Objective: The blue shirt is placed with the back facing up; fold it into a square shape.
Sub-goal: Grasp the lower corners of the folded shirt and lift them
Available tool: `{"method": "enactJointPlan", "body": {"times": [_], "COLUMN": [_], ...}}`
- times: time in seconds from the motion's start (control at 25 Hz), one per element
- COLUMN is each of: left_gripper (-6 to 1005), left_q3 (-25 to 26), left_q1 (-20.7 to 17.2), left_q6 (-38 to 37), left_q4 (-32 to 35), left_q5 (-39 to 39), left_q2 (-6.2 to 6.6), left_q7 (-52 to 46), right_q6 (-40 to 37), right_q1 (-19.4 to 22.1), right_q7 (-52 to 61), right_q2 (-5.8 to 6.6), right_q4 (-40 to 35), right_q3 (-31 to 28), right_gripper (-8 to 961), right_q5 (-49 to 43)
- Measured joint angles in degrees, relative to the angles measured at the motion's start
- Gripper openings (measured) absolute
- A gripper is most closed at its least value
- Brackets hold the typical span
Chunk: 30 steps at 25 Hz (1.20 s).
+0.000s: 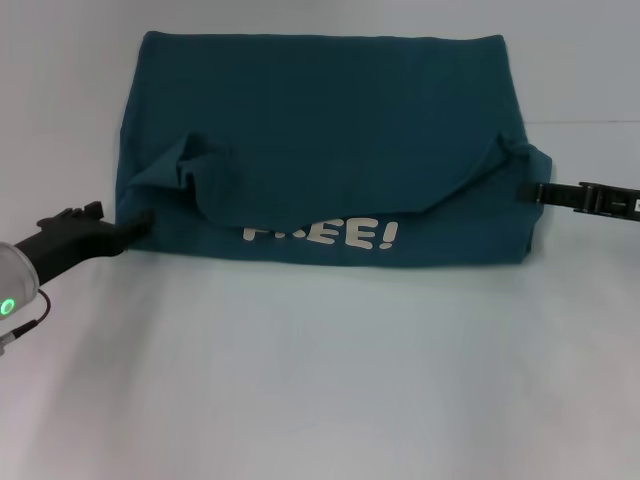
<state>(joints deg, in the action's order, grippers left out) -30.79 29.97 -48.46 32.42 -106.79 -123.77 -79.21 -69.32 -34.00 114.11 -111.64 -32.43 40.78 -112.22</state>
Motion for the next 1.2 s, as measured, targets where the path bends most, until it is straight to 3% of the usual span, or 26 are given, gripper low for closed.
{"method": "enactJointPlan", "body": {"times": [0.16,1.04,1.2], "left_gripper": [836,828,786], "left_q3": [-3.63,-6.12,-6.08], "left_q1": [0.2,2.0,1.96], "left_q6": [4.55,8.6,8.63], "left_q4": [-0.17,-2.37,-2.25], "left_q5": [0.03,0.0,0.41], "left_q2": [-0.27,-0.34,-0.34], "left_q7": [0.64,1.88,1.92], "right_q6": [0.55,2.59,2.98], "right_q1": [0.03,0.48,0.62], "right_q7": [0.01,-0.36,-0.38], "right_q2": [-0.28,-0.89,-0.97], "right_q4": [0.21,0.48,0.47], "right_q3": [0.0,0.0,-0.07], "right_gripper": [597,598,597], "right_q5": [0.09,0.35,0.35]}}
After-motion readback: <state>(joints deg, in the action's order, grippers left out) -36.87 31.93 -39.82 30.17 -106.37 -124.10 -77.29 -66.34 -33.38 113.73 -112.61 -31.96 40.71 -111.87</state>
